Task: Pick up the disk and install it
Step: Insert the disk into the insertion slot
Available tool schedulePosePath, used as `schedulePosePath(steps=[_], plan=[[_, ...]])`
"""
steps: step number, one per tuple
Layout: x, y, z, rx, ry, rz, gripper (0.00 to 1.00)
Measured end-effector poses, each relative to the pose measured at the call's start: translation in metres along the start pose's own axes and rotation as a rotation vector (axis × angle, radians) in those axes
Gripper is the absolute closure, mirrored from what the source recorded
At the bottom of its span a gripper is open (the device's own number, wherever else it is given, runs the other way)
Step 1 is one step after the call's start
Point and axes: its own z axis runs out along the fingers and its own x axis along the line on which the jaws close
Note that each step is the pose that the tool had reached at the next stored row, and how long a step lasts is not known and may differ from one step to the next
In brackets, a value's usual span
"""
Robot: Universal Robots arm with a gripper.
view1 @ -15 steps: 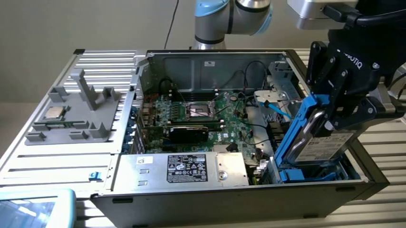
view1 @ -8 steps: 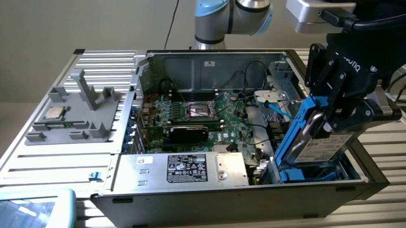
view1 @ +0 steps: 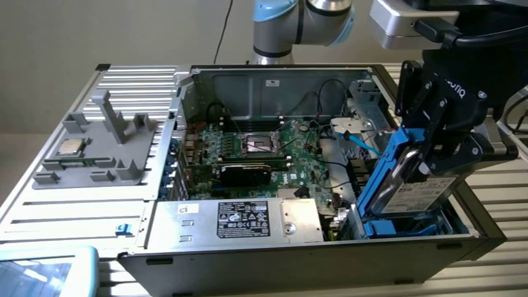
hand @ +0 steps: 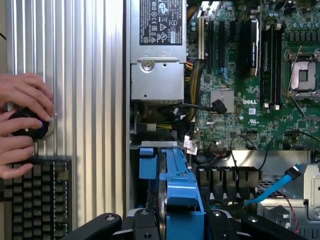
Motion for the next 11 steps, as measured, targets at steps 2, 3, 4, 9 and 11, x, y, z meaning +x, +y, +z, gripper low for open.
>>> schedulePosePath(steps=[2, 3, 4, 9, 11], plan=[[0.0, 0.0, 0.0011, 0.0, -0.0001, 0.0, 0.63], [0.0, 0.0, 0.0017, 0.0, -0.0001, 0.0, 0.63], [0.0, 0.0, 0.0023, 0.0, 0.0, 0.0, 0.63], [0.0, -0.0002, 0.0053, 0.0, -0.0001, 0.0, 0.63], [0.0, -0.0004, 0.0065, 0.0, -0.0001, 0.0, 0.63]])
